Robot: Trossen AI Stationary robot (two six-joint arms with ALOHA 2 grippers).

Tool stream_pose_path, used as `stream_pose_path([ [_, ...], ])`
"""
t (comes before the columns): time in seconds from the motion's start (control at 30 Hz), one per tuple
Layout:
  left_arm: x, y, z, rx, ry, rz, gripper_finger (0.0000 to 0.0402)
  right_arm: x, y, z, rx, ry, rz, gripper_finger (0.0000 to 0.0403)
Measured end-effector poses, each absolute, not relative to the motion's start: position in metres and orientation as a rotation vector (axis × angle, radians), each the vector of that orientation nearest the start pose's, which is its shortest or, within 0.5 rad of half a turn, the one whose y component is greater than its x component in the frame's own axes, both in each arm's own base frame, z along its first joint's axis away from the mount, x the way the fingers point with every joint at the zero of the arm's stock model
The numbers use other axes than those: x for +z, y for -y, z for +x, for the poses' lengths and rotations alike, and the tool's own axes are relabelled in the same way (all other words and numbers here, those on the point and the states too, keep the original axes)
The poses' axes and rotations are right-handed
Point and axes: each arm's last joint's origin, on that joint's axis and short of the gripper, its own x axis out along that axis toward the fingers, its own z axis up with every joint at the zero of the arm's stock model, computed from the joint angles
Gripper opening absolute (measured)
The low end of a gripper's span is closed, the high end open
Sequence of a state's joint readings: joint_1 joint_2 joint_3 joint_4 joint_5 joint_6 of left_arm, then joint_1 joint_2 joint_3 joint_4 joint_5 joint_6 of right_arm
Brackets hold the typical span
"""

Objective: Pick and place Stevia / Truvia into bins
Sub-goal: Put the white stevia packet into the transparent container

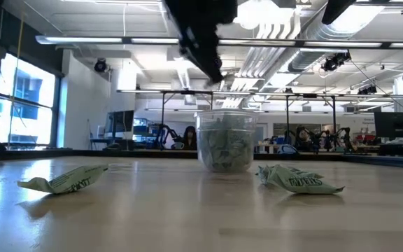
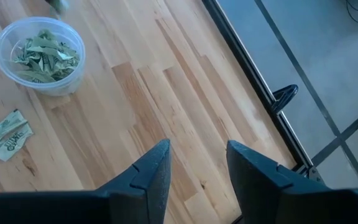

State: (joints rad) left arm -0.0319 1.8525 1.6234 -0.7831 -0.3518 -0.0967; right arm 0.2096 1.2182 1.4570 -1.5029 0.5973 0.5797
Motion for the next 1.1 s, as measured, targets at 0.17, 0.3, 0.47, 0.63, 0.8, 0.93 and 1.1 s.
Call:
stream_pose_path([
  [0.17,0.245,-0.015,0.419,0.208,-1.009,-0.031,0.004,0.38,-0.022,0.18,-0.657,-1.006,0.028,0.0145],
  [0.3,0.217,-0.01,0.425,0.099,-1.117,-0.168,0.007,0.38,-0.022,0.18,-0.659,-1.004,0.032,0.0146],
  [0.47,0.199,-0.012,0.429,0.131,-1.164,-0.155,0.0122,0.38,-0.022,0.18,-0.661,-1.003,0.029,0.0145],
  [0.63,0.215,-0.012,0.428,0.136,-1.166,-0.151,0.0166,0.38,-0.021,0.18,-0.669,-0.997,0.013,0.0147],
  [0.8,0.27,-0.012,0.427,0.125,-1.174,-0.133,0.0203,0.381,-0.021,0.18,-0.671,-0.996,-0.014,0.0145],
  [0.93,0.308,-0.011,0.418,0.114,-1.194,-0.115,0.0227,0.381,-0.021,0.18,-0.672,-0.996,-0.025,0.0147],
  [1.1,0.339,-0.007,0.39,0.153,-1.37,-0.153,0.0238,0.381,-0.02,0.18,-0.671,-0.997,-0.04,0.0149],
])
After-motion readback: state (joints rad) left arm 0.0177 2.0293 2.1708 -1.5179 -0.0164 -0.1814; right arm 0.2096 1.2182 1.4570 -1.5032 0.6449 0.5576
